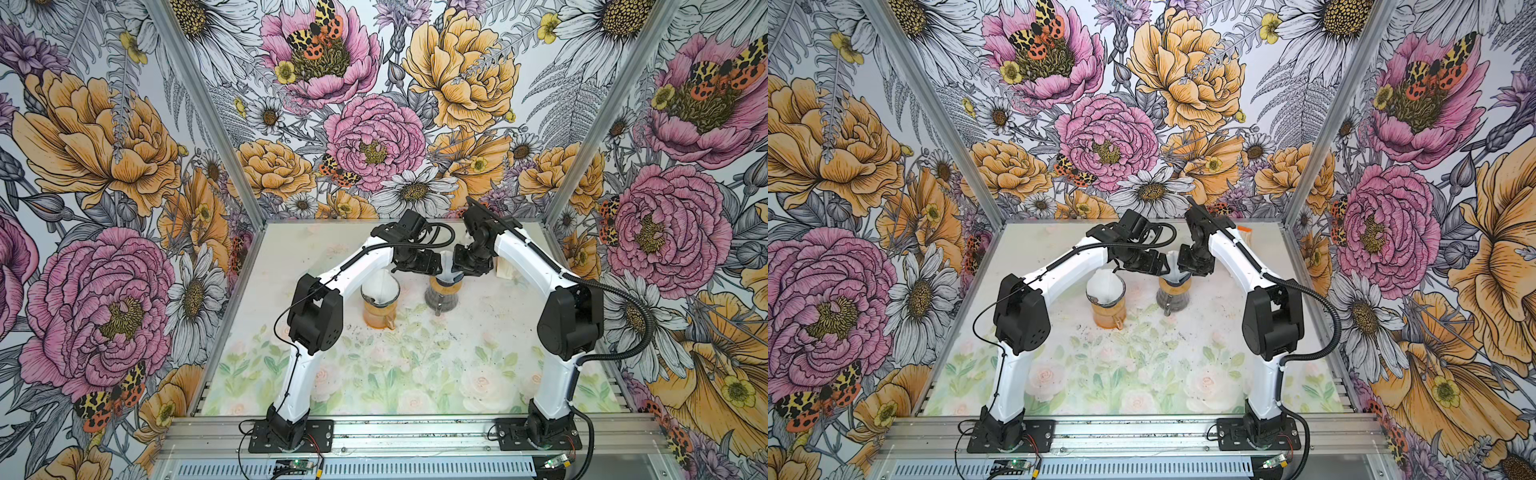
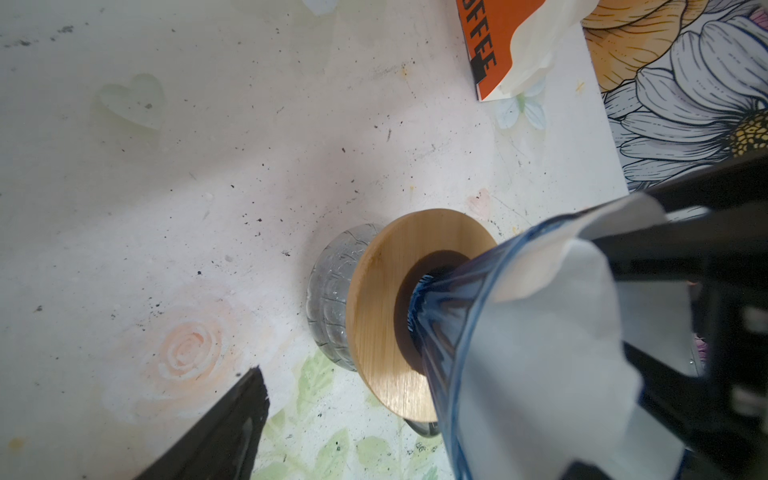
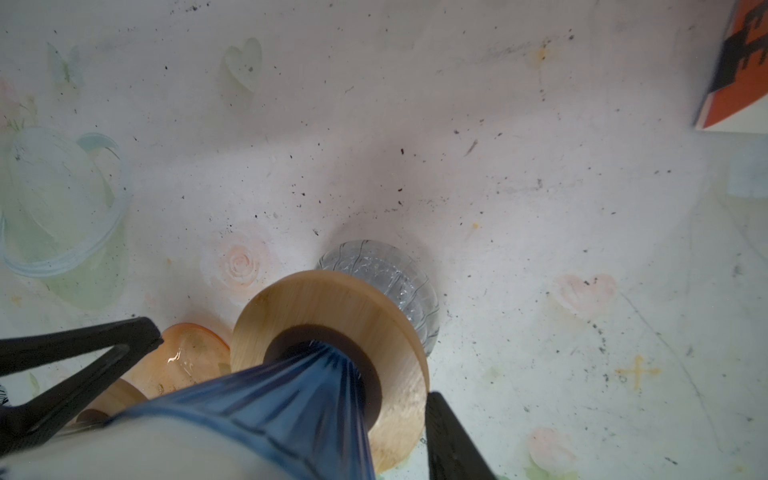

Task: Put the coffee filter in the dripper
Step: 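Press the filter into the dripper with the right gripper while the left holds it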

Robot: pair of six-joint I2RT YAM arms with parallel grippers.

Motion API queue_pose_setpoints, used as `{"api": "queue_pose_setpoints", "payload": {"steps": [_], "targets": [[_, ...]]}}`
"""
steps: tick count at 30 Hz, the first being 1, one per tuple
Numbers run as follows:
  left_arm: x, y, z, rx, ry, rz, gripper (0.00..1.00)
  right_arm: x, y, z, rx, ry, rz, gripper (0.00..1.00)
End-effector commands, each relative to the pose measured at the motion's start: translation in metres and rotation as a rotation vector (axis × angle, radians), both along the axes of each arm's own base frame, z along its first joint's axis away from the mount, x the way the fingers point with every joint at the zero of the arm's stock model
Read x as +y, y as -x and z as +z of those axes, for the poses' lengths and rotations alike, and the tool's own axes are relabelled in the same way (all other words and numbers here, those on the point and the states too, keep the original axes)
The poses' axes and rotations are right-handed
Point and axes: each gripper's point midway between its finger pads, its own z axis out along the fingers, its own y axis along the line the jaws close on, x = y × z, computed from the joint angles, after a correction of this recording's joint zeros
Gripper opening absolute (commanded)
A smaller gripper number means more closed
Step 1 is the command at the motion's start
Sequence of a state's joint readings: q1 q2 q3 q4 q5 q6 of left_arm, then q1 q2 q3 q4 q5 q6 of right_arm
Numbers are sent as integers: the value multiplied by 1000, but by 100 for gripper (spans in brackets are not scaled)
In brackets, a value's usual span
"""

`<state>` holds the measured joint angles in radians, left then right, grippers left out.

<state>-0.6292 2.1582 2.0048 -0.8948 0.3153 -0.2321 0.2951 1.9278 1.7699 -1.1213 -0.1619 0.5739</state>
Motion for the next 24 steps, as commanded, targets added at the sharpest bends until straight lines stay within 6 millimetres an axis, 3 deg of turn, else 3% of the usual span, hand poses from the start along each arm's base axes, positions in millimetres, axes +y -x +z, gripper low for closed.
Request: {"api": "queue_pose_setpoints", "payload": {"steps": [1, 9, 24], "targets": [[2, -6, 2, 3, 7, 4, 82, 5, -6, 14, -64, -24, 20, 43], [-1, -7, 3, 1, 13, 1, 82, 1, -6, 37, -133, -23, 19, 45], [-4, -7, 1, 10, 17, 2, 81, -5, -1, 11, -82, -7, 19, 45]]}}
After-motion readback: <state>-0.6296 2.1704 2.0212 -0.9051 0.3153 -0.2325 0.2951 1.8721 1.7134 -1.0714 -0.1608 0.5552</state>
